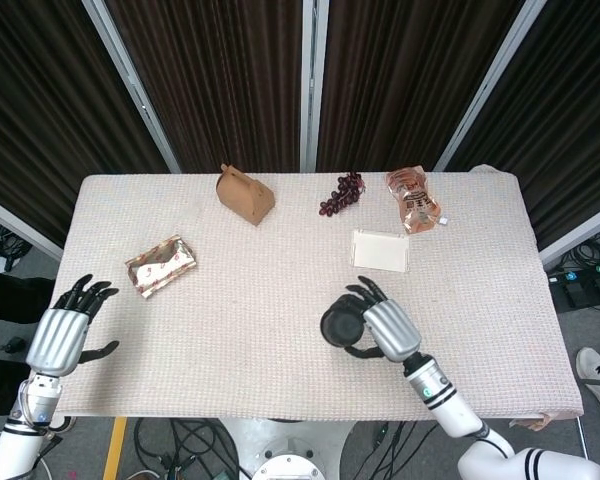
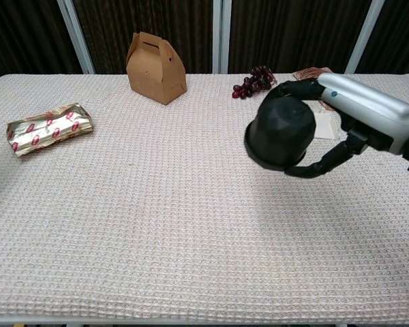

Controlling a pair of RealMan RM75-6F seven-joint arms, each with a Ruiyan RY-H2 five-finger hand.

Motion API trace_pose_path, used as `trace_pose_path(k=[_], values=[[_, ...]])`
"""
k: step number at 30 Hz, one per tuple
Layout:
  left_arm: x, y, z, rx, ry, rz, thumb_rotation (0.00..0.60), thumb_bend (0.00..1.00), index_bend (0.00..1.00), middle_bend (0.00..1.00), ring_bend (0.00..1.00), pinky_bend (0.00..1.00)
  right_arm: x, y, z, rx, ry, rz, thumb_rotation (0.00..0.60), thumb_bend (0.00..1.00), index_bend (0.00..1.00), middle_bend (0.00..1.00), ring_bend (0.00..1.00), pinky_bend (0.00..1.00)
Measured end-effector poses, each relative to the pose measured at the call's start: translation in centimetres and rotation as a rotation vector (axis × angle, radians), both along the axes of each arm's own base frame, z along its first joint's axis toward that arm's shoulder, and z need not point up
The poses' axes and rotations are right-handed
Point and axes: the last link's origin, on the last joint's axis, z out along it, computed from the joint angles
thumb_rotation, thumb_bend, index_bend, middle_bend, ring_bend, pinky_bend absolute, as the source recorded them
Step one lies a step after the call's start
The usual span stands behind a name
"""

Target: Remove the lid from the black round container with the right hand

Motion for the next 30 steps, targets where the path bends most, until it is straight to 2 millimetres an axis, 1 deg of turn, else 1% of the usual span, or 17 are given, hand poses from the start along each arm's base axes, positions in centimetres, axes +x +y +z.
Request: trace_pose_path(k=[1, 3, 5, 6, 9, 10, 11, 12, 14, 15, 17, 19, 21, 24, 27, 28, 30], values=[[0.0, 0.0, 0.0, 0.0, 0.0, 0.0, 0.6, 0.02, 0.23, 0.17, 0.08, 0.27, 0.1, 0.1, 0.2, -0.018, 0.013, 0.015, 0.6, 0.15, 0.44, 0.5, 0.14, 0.0], [0.0, 0.0, 0.0, 0.0, 0.0, 0.0, 0.6, 0.02, 0.23, 0.17, 0.08, 0.27, -0.7, -0.4, 0.7, -0.05, 0.035, -0.004, 0.6, 0.15, 0.44, 0.5, 0.14, 0.0], [0.0, 0.0, 0.0, 0.0, 0.0, 0.0, 0.6, 0.02, 0.23, 0.17, 0.08, 0.27, -2.7, -1.4, 1.9, -0.09, 0.059, -0.074, 0.6, 0.15, 0.44, 0.5, 0.14, 0.0], [0.0, 0.0, 0.0, 0.0, 0.0, 0.0, 0.6, 0.02, 0.23, 0.17, 0.08, 0.27, -4.3, -2.1, 2.9, -0.117, 0.074, -0.129, 0.6, 0.15, 0.44, 0.5, 0.14, 0.0], [0.0, 0.0, 0.0, 0.0, 0.0, 0.0, 0.6, 0.02, 0.23, 0.17, 0.08, 0.27, -8.0, -3.4, 5.5, -0.175, 0.099, -0.255, 0.6, 0.15, 0.44, 0.51, 0.14, 0.0], [0.0, 0.0, 0.0, 0.0, 0.0, 0.0, 0.6, 0.02, 0.23, 0.17, 0.08, 0.27, -9.0, -3.8, 6.4, -0.185, 0.099, -0.291, 0.6, 0.15, 0.44, 0.51, 0.14, 0.0], [0.0, 0.0, 0.0, 0.0, 0.0, 0.0, 0.6, 0.02, 0.23, 0.17, 0.08, 0.27, -9.3, -3.9, 6.6, -0.184, 0.097, -0.305, 0.6, 0.15, 0.44, 0.51, 0.14, 0.0], [0.0, 0.0, 0.0, 0.0, 0.0, 0.0, 0.6, 0.02, 0.23, 0.17, 0.08, 0.27, -9.3, -3.9, 6.6, -0.177, 0.096, -0.307, 0.6, 0.15, 0.44, 0.51, 0.14, 0.0], [0.0, 0.0, 0.0, 0.0, 0.0, 0.0, 0.6, 0.02, 0.23, 0.17, 0.08, 0.27, -8.2, -3.5, 5.3, -0.132, 0.093, -0.271, 0.6, 0.15, 0.44, 0.51, 0.14, 0.0], [0.0, 0.0, 0.0, 0.0, 0.0, 0.0, 0.6, 0.02, 0.23, 0.17, 0.08, 0.27, -7.2, -3.3, 4.3, -0.102, 0.09, -0.242, 0.6, 0.15, 0.44, 0.51, 0.14, 0.0], [0.0, 0.0, 0.0, 0.0, 0.0, 0.0, 0.6, 0.02, 0.23, 0.17, 0.08, 0.27, -4.7, -2.5, 1.7, -0.03, 0.079, -0.166, 0.6, 0.15, 0.44, 0.51, 0.14, 0.0], [0.0, 0.0, 0.0, 0.0, 0.0, 0.0, 0.6, 0.02, 0.23, 0.17, 0.08, 0.27, -2.7, -1.9, -0.1, 0.01, 0.064, -0.121, 0.6, 0.15, 0.44, 0.51, 0.14, 0.0], [0.0, 0.0, 0.0, 0.0, 0.0, 0.0, 0.6, 0.02, 0.23, 0.17, 0.08, 0.27, -2.2, -2.0, -0.4, 0.016, 0.055, -0.125, 0.6, 0.15, 0.44, 0.51, 0.14, 0.0], [0.0, 0.0, 0.0, 0.0, 0.0, 0.0, 0.6, 0.02, 0.23, 0.17, 0.08, 0.27, -3.6, -3.2, 1.1, -0.021, 0.064, -0.197, 0.6, 0.15, 0.44, 0.51, 0.14, 0.0], [0.0, 0.0, 0.0, 0.0, 0.0, 0.0, 0.6, 0.02, 0.23, 0.17, 0.08, 0.27, -6.8, -4.6, 4.5, -0.089, 0.091, -0.312, 0.6, 0.15, 0.44, 0.52, 0.14, 0.0], [0.0, 0.0, 0.0, 0.0, 0.0, 0.0, 0.6, 0.02, 0.23, 0.17, 0.08, 0.27, -8.3, -5.0, 6.2, -0.114, 0.1, -0.362, 0.6, 0.15, 0.44, 0.52, 0.14, 0.0], [0.0, 0.0, 0.0, 0.0, 0.0, 0.0, 0.6, 0.02, 0.23, 0.17, 0.08, 0.27, -10.3, -5.4, 8.6, -0.138, 0.116, -0.429, 0.6, 0.15, 0.45, 0.52, 0.14, 0.0]])
